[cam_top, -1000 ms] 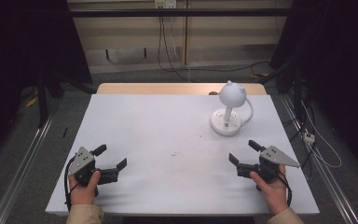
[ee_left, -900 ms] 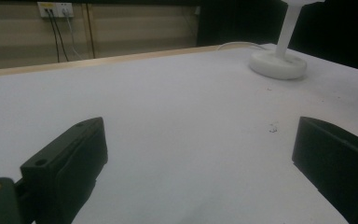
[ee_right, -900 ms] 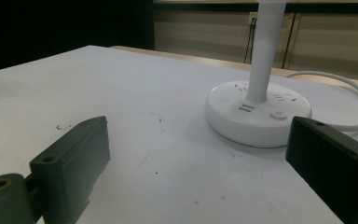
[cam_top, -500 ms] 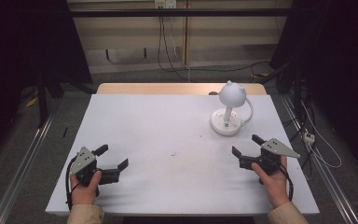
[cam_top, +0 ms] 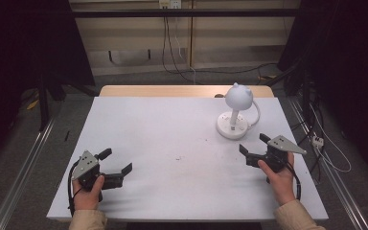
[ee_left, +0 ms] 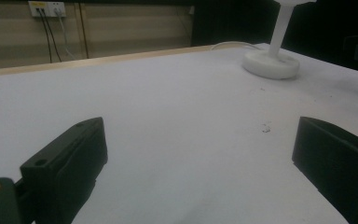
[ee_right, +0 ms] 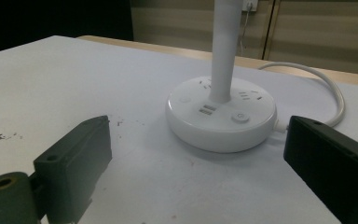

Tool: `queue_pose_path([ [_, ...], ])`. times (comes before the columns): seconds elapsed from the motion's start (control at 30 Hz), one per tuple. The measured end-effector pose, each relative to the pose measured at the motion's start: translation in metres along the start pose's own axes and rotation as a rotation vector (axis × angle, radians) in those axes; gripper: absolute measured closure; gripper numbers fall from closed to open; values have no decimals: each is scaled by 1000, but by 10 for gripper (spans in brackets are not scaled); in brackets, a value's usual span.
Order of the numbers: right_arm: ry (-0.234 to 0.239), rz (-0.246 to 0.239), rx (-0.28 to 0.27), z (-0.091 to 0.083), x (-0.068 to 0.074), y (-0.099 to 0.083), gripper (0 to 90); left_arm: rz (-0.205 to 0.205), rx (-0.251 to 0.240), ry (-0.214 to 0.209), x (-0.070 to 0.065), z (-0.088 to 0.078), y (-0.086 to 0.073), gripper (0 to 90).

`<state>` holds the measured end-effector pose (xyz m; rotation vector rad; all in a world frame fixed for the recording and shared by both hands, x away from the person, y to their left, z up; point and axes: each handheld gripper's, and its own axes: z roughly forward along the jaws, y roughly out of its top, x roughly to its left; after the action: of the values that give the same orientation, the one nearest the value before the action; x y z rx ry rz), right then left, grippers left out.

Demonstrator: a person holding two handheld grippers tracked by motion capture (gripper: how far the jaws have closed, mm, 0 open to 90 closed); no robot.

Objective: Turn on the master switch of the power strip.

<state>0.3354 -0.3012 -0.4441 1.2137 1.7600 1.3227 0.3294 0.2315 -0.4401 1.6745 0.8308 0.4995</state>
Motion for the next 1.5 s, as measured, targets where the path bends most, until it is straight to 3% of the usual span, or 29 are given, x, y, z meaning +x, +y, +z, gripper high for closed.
queue_pose_path([
  [0.97,2,-33,26,22,-2,9,109,-8,-11,-9,0,0,0,29],
  [1.5,7,-25,39,29,-5,12,125,-8,-9,-11,0,1,0,30],
])
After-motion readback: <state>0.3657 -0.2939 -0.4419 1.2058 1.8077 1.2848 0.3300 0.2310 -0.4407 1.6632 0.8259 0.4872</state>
